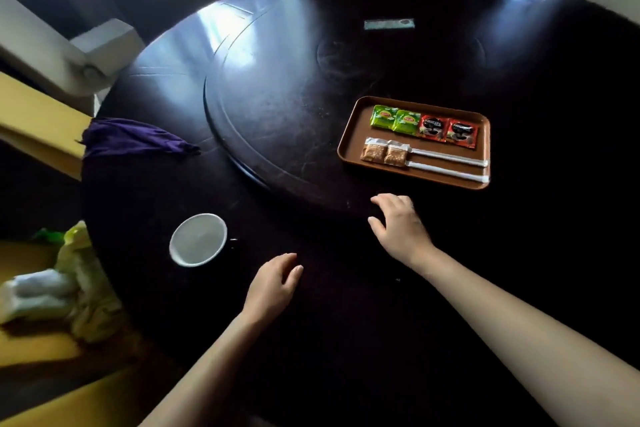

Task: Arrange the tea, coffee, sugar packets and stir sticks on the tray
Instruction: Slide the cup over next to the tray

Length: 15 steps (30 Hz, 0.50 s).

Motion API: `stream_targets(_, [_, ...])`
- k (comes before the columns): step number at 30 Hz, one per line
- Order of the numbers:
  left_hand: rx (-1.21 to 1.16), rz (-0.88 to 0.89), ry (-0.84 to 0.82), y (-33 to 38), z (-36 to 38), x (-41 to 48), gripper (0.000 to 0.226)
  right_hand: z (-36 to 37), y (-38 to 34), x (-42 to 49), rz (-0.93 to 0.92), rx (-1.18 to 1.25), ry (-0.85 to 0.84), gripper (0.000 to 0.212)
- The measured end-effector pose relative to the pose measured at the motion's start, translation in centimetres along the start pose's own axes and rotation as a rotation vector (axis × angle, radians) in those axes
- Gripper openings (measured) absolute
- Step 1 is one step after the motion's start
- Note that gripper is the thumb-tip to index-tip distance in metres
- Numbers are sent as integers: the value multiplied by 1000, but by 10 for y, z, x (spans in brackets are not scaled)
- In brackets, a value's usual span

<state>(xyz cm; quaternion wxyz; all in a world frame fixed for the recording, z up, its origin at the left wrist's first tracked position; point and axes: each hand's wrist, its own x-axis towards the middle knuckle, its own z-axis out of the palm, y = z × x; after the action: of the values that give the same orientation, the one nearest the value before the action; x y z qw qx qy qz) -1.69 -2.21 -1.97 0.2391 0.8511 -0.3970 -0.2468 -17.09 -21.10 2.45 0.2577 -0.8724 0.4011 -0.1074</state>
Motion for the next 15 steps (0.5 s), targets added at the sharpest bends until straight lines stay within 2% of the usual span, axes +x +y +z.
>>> stream_targets(6, [288, -119, 145, -79, -5, -49, 63, 67, -49, -17, -207, 0, -259, 47])
stream_targets(10, [419, -265, 89, -112, -9, -55, 79, 104, -80, -8, -217, 5, -455, 57])
stream_targets(15, [452, -260, 106, -118, -4, -56, 80, 141, -116, 9, -219, 29, -484, 66])
